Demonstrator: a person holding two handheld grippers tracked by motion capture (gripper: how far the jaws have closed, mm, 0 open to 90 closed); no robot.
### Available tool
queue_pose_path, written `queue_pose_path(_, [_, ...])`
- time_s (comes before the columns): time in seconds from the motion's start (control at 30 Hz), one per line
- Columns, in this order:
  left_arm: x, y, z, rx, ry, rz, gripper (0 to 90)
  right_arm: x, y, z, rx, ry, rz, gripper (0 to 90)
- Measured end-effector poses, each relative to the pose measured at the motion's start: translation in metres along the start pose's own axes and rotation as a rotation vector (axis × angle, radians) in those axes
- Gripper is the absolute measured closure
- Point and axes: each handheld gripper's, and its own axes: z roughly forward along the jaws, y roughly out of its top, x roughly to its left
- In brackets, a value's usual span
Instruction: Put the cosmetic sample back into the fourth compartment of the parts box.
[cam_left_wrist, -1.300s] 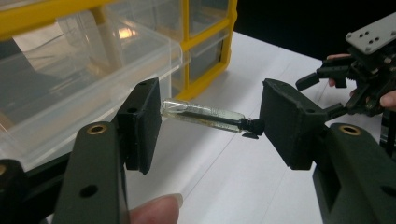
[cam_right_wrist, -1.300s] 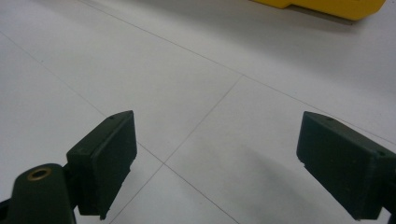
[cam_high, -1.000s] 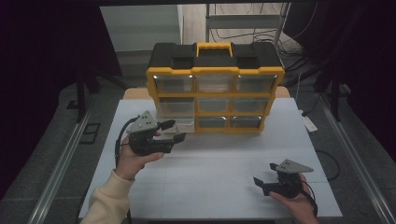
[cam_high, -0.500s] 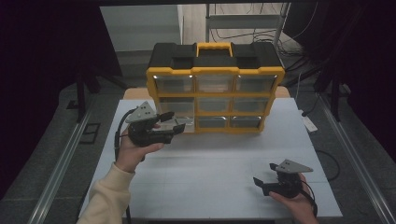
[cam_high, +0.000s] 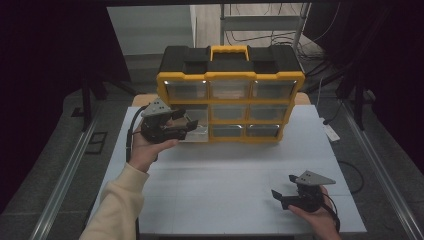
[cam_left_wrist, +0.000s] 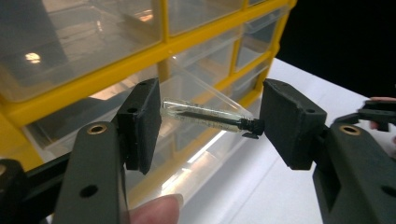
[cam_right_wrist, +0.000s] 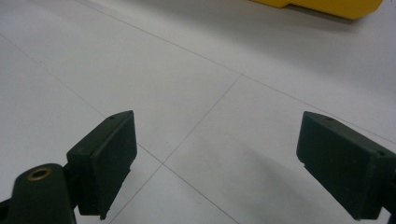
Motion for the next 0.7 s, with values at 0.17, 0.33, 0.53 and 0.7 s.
queue_pose_path(0.17, [0.006, 0.003, 0.005, 0.011, 0.026, -0.009, 40.1, 0.000, 0.000, -0.001, -0.003, -0.001, 0.002, 13.0])
queue_pose_path(0.33, [0.008, 0.004, 0.010, 0.017, 0.041, -0.011, 40.1, -0.001, 0.000, -0.001, -0.006, -0.002, 0.001, 13.0])
queue_pose_path(0.53, [0.011, 0.002, 0.014, 0.034, 0.055, -0.015, 40.1, -0.001, 0.000, -0.001, -0.006, -0.004, -0.001, 13.0])
queue_pose_path(0.7, [0.014, 0.001, 0.016, 0.041, 0.062, -0.021, 40.0, -0.001, 0.000, -0.001, -0.005, -0.004, -0.001, 13.0])
